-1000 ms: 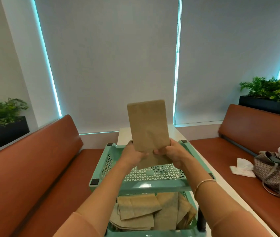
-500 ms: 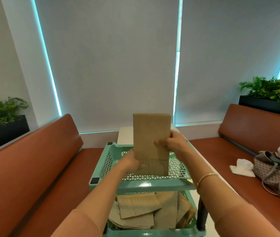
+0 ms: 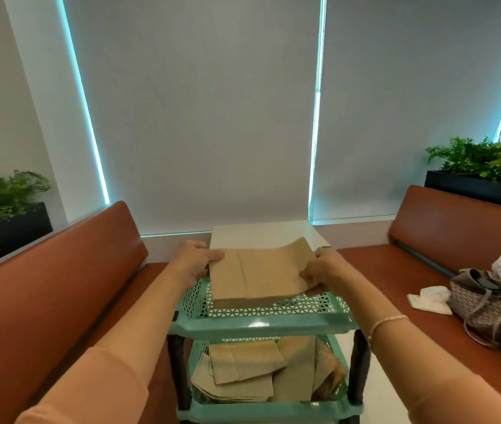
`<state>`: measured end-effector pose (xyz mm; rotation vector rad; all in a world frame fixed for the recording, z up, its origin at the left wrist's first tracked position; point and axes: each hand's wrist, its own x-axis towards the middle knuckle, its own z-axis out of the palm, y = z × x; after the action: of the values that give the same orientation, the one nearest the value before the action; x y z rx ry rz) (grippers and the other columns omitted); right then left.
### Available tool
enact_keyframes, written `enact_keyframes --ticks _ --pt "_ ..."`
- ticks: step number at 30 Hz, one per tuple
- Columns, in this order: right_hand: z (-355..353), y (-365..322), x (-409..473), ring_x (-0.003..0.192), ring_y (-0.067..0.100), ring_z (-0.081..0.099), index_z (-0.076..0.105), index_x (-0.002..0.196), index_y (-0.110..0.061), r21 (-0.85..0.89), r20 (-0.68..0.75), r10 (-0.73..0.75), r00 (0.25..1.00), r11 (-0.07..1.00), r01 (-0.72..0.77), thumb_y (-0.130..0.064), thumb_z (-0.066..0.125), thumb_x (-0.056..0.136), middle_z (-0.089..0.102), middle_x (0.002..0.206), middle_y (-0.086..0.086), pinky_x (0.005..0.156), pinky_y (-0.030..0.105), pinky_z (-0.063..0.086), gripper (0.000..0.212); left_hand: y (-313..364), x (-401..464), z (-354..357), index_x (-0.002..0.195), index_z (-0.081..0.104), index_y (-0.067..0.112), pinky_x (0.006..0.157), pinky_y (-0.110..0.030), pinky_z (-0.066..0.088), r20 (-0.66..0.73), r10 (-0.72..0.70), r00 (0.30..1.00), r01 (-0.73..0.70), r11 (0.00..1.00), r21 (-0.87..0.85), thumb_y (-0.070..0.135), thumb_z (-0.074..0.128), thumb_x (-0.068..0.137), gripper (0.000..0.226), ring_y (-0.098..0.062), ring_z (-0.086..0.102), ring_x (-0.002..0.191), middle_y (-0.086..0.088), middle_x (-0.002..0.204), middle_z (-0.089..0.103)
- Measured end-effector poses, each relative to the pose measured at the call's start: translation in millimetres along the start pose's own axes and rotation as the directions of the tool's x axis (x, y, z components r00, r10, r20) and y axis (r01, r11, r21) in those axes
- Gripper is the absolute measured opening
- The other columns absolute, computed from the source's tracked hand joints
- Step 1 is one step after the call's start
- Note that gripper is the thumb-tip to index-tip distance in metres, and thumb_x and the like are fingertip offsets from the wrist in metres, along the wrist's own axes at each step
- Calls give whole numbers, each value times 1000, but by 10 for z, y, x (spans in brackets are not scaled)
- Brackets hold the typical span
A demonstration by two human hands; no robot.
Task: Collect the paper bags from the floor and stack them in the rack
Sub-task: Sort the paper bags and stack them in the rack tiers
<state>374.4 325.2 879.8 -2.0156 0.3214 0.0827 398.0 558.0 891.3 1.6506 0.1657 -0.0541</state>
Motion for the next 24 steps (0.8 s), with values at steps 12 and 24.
enact_keyframes --ticks 12,24 --pt "287 126 125 99 22 64 44 74 -4 -293 -20 193 981 937 -191 -10 48 96 58 80 9 96 33 50 23 -349 75 94 64 51 10 63 -25 40 35 -41 999 5 722 692 14 62 89 28 -16 50 68 -5 76 55" --pt "335 217 185 82 23 58 52 66 -10 -630 -133 28 991 769 -106 -19 64 82 60 90 7 71 31 48 22 -400 62 216 128 54 5 97 -31 46 -60 -5 998 56 464 884 33 59 90 47 -25 55 116 -10 127 57"
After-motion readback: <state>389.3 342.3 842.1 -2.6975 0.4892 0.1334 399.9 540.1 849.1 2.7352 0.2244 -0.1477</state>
